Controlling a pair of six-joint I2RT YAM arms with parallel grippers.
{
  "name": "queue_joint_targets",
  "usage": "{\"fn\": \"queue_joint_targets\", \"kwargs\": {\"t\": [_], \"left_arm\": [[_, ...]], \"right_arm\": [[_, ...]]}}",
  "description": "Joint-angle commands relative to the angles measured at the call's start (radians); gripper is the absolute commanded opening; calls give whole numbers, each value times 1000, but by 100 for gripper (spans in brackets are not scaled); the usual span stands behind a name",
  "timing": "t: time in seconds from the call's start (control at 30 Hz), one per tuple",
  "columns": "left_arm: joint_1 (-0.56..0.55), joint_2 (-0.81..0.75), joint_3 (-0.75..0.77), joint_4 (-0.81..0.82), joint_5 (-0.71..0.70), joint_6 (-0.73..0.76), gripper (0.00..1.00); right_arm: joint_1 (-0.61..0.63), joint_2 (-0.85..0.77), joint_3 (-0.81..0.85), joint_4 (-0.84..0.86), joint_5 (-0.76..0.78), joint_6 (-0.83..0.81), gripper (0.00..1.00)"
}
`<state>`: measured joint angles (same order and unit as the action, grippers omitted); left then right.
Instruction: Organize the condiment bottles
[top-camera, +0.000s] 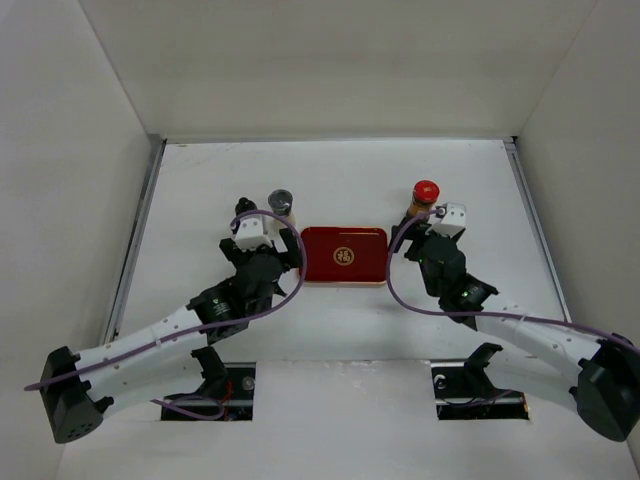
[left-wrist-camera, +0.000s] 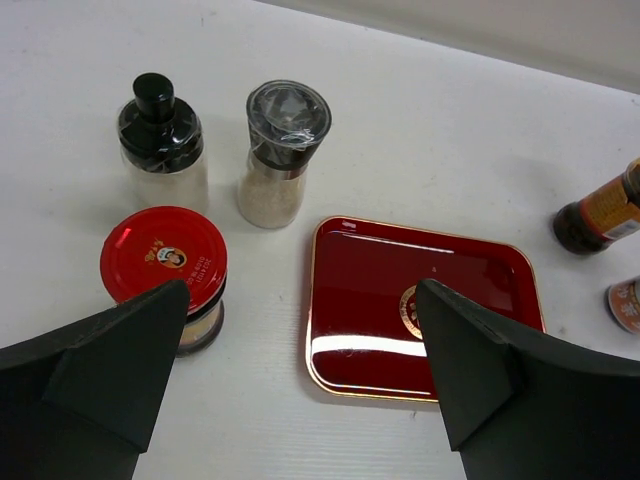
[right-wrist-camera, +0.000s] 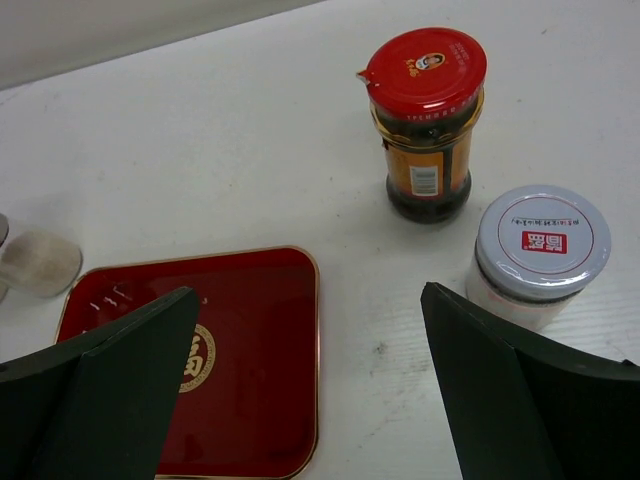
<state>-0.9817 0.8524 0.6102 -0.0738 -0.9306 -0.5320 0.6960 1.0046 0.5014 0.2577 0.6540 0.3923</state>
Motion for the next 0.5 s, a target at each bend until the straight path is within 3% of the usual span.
{"fn": "queue_joint_targets", "kwargs": {"t": [0.0, 0.3, 0.33, 0.4, 0.43, 0.47], "left_arm": [[13, -21, 36, -17, 10, -3, 100], [76, -32, 8, 34, -30, 82, 100], [84, -41, 2, 43, -34, 87, 100], [99, -65, -19, 71, -24, 93, 100], [111, -72, -29, 80, -17, 102, 100], [123, -73, -32, 83, -1, 118, 88]], "right_arm": [[1, -20, 0, 69, -25, 0, 100], [3, -24, -3, 80, -36, 2, 100], [3, -27, -7, 89, -43, 3, 93], [3, -31, -3, 83, -68, 3, 52], [3, -34, -1, 78, -73, 2, 39], [3, -35, 0, 77, -74, 3, 32]]}}
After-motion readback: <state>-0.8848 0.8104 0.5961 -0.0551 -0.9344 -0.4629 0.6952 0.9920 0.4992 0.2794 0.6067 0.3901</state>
